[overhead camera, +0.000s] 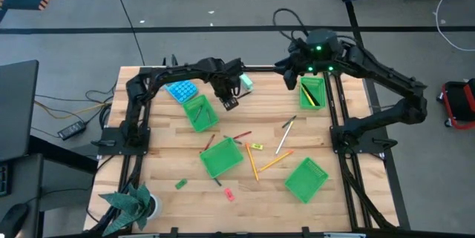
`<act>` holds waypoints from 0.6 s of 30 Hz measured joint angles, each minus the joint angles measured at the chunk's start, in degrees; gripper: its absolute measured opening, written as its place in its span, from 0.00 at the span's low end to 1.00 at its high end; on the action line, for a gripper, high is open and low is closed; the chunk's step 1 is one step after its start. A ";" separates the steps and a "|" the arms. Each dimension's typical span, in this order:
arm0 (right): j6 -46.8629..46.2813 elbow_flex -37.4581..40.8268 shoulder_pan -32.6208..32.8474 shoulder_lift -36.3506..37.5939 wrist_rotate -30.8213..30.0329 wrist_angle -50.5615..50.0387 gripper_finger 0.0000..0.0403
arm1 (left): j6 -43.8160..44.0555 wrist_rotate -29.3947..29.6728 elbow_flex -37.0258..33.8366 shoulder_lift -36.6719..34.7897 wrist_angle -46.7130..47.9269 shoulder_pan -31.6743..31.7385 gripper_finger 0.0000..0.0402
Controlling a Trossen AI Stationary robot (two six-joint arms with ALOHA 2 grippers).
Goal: Sort crayons/erasers/pens/pencils in bins
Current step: Put the black pen into the top right green bin
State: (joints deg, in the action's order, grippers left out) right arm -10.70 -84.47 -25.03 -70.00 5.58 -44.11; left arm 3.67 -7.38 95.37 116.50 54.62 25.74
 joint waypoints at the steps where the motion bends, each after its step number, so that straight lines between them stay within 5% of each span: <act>1: -0.45 0.01 -0.33 0.70 0.00 -0.01 0.30 | 0.29 -0.09 0.00 -0.79 -0.13 -0.08 0.03; 18: -14.50 -0.08 -1.97 5.92 0.95 4.69 0.30 | 13.28 -5.22 0.11 -8.41 -6.71 -0.94 0.04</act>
State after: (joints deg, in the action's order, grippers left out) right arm -25.20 -84.55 -27.01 -64.08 6.54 -39.42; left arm 16.95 -12.60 95.48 108.09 47.92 24.80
